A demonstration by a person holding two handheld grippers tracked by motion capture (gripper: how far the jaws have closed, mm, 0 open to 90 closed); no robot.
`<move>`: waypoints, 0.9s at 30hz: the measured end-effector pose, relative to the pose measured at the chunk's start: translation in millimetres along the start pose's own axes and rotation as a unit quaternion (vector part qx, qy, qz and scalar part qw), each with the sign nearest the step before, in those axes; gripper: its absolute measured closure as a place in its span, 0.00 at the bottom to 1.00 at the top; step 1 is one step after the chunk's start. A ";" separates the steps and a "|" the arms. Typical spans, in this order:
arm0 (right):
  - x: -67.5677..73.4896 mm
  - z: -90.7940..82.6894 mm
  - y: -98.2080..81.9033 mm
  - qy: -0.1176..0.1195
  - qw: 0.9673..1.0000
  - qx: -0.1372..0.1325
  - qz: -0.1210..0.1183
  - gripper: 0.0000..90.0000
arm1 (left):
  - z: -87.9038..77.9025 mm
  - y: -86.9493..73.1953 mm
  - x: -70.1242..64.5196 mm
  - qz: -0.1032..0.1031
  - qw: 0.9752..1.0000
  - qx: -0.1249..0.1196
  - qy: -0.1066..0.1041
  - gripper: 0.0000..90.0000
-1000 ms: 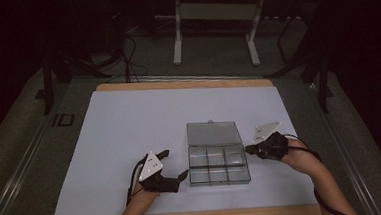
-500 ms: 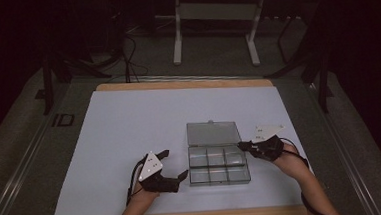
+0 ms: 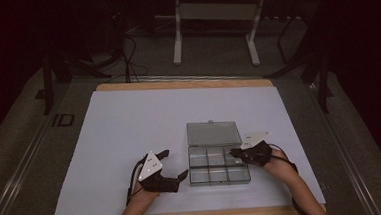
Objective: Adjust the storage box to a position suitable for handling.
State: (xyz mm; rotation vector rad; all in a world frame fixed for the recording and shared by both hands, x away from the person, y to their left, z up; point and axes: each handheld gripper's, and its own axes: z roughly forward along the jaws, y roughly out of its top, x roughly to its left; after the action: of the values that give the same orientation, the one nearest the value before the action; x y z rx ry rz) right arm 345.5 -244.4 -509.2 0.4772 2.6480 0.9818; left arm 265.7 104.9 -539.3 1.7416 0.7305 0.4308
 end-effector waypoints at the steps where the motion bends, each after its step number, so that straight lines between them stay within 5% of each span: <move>1: 0.1 1.1 0.3 0.000 1.000 0.002 -0.001 0.96 | 0.0 0.0 0.1 0.000 1.000 0.000 0.000 0.05; 16: 1.0 10.4 5.6 0.011 1.000 0.028 -0.007 0.91 | -0.5 -0.3 0.0 -0.002 1.000 -0.003 0.001 0.05; 27: -0.2 -14.2 19.5 0.025 0.999 0.029 -0.014 0.91 | -0.5 -0.2 0.0 -0.001 1.000 -0.003 0.000 0.05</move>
State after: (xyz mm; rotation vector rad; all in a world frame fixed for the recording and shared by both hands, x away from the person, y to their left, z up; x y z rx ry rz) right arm 344.5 -238.7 -485.9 0.4333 2.7265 0.9227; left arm 265.3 105.3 -539.4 1.7355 0.7303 0.4320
